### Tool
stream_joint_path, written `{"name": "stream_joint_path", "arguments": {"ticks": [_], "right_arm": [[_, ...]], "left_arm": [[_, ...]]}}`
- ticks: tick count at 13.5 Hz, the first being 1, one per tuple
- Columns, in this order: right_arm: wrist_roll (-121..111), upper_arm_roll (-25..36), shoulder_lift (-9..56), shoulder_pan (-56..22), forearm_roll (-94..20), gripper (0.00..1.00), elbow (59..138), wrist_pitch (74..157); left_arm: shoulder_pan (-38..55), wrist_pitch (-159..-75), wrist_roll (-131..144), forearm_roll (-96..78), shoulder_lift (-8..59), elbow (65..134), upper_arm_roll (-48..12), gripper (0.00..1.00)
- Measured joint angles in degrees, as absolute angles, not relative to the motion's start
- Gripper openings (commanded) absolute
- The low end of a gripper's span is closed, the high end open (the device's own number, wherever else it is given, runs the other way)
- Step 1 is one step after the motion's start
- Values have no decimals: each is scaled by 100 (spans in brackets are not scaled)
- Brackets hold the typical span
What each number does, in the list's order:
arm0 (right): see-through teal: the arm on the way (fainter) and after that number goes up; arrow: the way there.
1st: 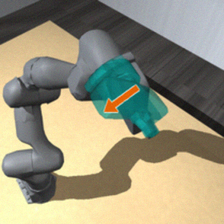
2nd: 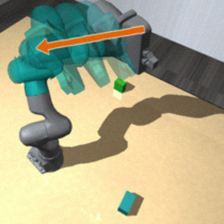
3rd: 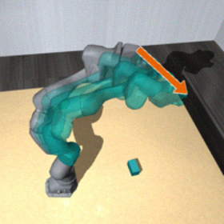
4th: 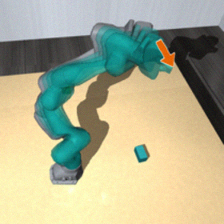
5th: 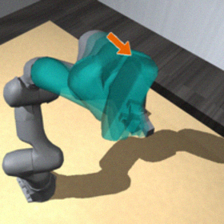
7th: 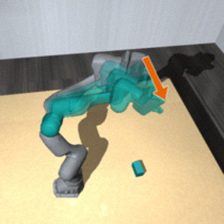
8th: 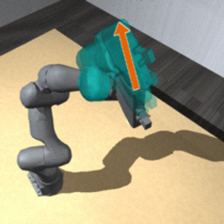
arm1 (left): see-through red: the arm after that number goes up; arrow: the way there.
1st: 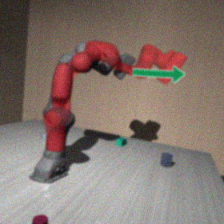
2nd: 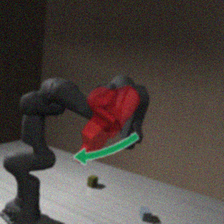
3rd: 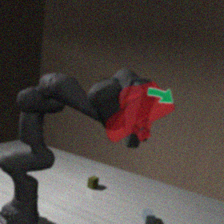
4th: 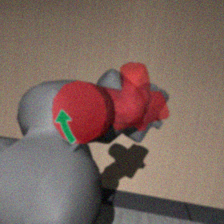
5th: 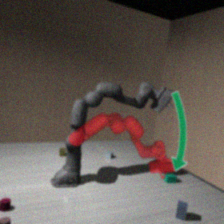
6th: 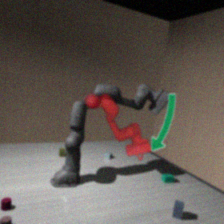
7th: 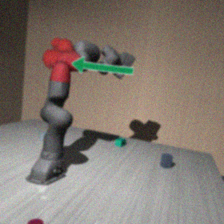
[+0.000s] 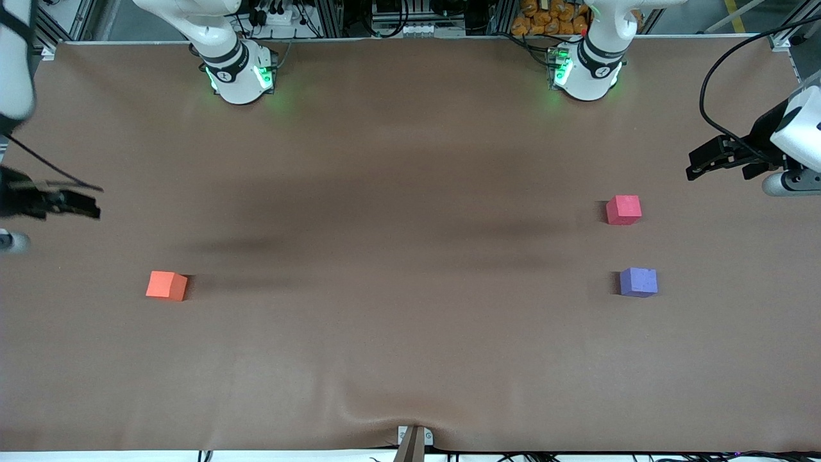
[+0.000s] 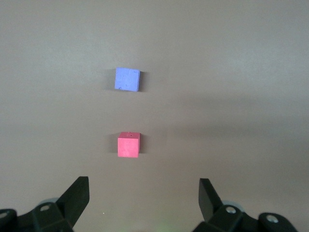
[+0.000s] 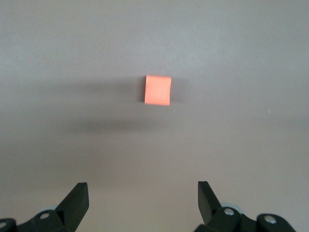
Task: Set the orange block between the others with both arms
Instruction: 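Lower the right gripper over the orange cube and close on it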
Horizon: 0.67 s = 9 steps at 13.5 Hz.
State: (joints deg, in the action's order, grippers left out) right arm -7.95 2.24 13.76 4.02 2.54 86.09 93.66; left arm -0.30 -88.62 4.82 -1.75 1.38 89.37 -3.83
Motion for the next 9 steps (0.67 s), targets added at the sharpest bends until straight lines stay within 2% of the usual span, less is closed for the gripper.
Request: {"name": "stream_joint_path", "arguments": {"ticks": [9], "right_arm": [[-1316,228,3115,603,269,100,8607,11229]], "left_arm": [[-33,-8858,482,-175,231,8938,-381,100]]}}
